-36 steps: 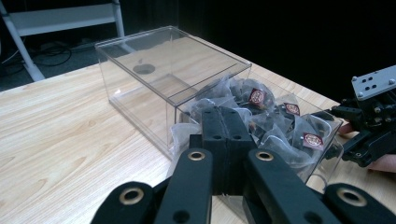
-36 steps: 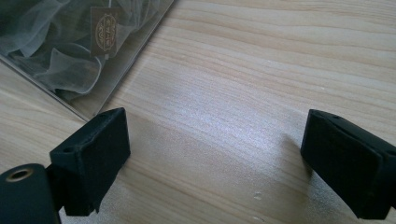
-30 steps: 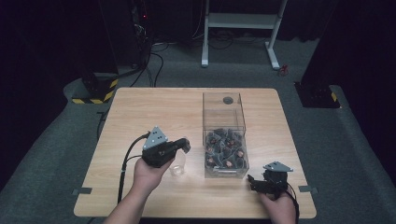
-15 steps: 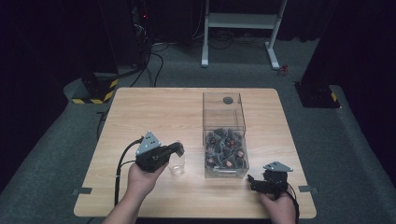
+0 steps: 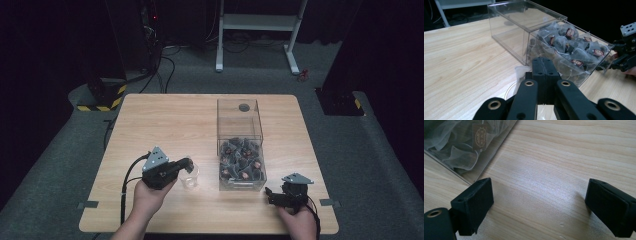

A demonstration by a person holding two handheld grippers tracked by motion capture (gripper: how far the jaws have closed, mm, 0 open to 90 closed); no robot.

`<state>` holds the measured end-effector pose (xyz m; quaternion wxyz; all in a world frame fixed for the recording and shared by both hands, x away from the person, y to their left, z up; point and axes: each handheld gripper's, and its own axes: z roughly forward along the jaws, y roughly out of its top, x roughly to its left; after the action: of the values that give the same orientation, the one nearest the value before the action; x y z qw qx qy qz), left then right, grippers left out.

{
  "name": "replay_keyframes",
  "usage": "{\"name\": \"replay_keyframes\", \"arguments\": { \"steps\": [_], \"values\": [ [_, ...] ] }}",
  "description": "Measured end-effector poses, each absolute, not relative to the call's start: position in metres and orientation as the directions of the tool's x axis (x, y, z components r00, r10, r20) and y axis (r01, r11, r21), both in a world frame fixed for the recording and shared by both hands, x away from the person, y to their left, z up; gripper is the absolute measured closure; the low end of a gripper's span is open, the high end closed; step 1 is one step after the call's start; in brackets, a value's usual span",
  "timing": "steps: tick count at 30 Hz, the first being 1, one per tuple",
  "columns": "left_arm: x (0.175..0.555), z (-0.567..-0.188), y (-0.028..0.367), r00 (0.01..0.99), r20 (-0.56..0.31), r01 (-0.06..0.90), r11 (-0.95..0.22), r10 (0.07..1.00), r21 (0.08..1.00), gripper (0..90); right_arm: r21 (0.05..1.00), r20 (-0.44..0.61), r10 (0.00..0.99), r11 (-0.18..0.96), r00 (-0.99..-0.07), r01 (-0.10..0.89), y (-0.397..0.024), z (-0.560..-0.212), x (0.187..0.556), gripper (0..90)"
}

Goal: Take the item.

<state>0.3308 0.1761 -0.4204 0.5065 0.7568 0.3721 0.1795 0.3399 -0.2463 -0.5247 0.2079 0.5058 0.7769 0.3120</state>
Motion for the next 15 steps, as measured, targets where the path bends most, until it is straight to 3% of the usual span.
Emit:
{"name": "replay_keyframes", "arguments": {
  "steps": [15],
  "values": [
    [0.331, -0.433, 0.175, 0.659, -0.124, 0.414, -0.22, 0.742, 0.883, 90.0, 0.695, -0.008, 0.915, 0.294, -0.402, 0.656, -0.246, -0.525, 0.34, 8.0]
  ]
}}
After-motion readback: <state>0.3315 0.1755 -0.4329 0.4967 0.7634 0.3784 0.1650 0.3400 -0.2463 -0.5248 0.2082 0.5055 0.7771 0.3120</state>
